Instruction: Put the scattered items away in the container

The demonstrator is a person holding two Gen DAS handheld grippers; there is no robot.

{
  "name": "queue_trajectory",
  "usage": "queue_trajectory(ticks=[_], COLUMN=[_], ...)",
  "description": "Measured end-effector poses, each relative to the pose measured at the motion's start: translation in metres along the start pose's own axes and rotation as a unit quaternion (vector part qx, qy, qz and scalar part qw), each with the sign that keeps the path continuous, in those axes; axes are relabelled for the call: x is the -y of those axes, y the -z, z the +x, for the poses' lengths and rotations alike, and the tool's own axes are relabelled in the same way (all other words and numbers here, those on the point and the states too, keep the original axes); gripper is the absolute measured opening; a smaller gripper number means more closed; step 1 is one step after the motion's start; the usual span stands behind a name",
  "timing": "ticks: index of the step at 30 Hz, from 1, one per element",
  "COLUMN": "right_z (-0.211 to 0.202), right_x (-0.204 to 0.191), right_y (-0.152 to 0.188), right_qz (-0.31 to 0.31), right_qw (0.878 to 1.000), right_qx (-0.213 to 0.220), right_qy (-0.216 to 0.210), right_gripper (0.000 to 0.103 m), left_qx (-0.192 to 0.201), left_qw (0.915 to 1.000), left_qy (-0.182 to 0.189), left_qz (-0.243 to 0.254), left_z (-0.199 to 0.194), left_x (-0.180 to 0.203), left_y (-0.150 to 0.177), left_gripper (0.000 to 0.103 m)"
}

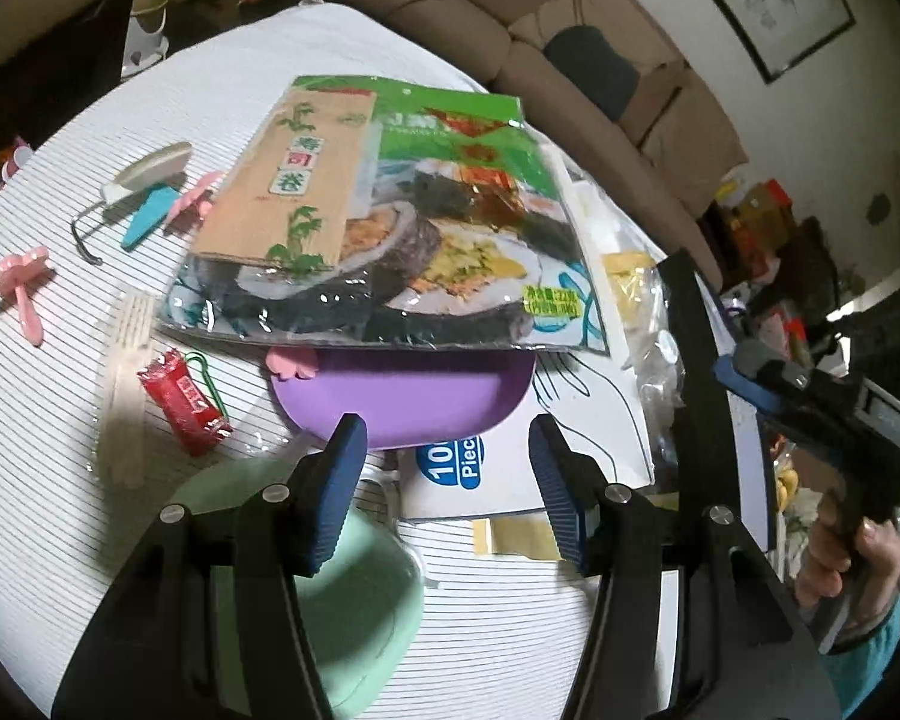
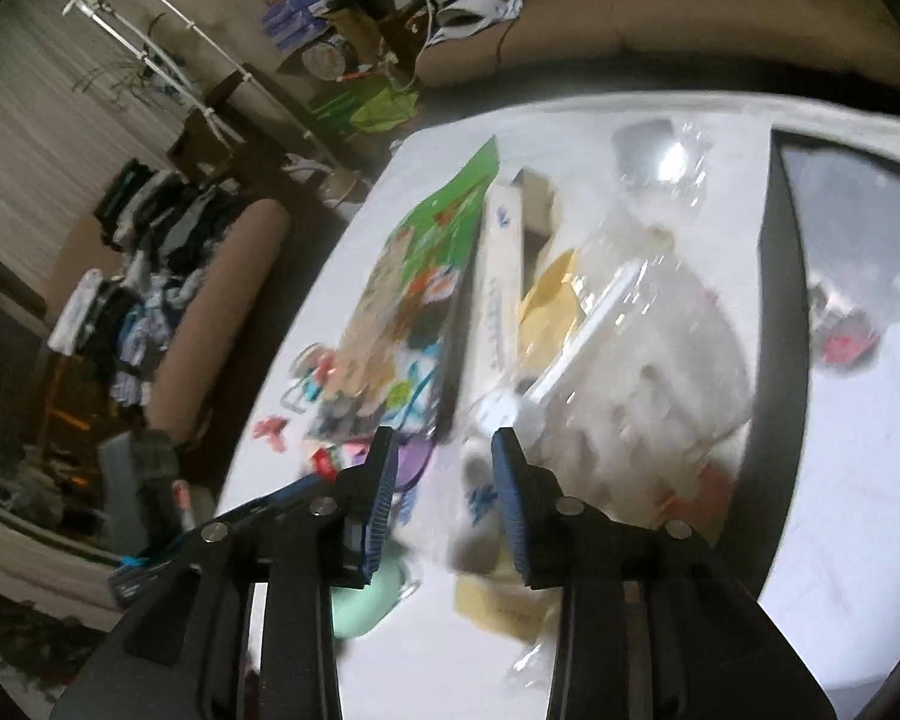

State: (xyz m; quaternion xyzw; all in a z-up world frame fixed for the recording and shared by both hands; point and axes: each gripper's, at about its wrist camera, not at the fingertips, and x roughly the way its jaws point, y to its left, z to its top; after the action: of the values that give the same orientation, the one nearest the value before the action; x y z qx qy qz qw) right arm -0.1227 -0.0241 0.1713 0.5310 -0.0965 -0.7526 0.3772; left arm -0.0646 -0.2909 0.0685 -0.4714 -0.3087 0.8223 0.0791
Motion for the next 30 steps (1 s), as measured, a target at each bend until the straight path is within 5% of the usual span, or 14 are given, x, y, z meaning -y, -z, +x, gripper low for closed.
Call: queue_trajectory(ticks=[4, 12, 15, 17, 23, 24, 26, 30], right_z=[0.024, 0.092, 0.088, 0.089, 0.089, 0.091, 0.095, 0.092], right_x=[-0.014, -0.046, -0.038, -0.027, 0.008, 0.008, 0.008, -0.002], right_y=[0.012, 0.013, 0.005, 0.000, -0.015, -0.017, -0.021, -0.025], right_qz=[-0.008, -0.047, -0.007, 0.024, 0.132, 0.135, 0.130, 0.097], right_qw=[0.999, 0.997, 0.999, 0.999, 0.989, 0.988, 0.989, 0.991], right_qx=[-0.028, -0.046, -0.020, -0.011, 0.051, 0.057, 0.058, 0.054], right_qy=[-0.022, 0.048, 0.024, 0.023, -0.041, -0.044, -0.047, -0.068], right_gripper=[0.037, 0.037, 0.039, 0.050, 0.049, 0.047, 0.015, 0.006], left_qx=[0.028, 0.036, 0.032, 0.032, 0.027, 0.027, 0.028, 0.026], left_qw=[0.9993, 0.9984, 0.9985, 0.9986, 0.9990, 0.9990, 0.9988, 0.9985], left_qy=[-0.003, -0.013, -0.010, -0.008, 0.000, -0.001, 0.001, 0.001], left_qz=[-0.025, -0.042, -0.042, -0.041, -0.035, -0.035, -0.040, -0.048], left_z=[-0.013, -0.023, -0.022, -0.022, -0.019, -0.020, -0.020, -0.020], left_x=[-0.011, -0.029, -0.031, -0.030, -0.024, -0.023, -0.025, -0.026], left_y=[-0.003, -0.008, -0.008, -0.007, -0.004, -0.004, -0.004, -0.003], left_gripper=[0.052, 0.052, 0.052, 0.052, 0.053, 0.053, 0.053, 0.053])
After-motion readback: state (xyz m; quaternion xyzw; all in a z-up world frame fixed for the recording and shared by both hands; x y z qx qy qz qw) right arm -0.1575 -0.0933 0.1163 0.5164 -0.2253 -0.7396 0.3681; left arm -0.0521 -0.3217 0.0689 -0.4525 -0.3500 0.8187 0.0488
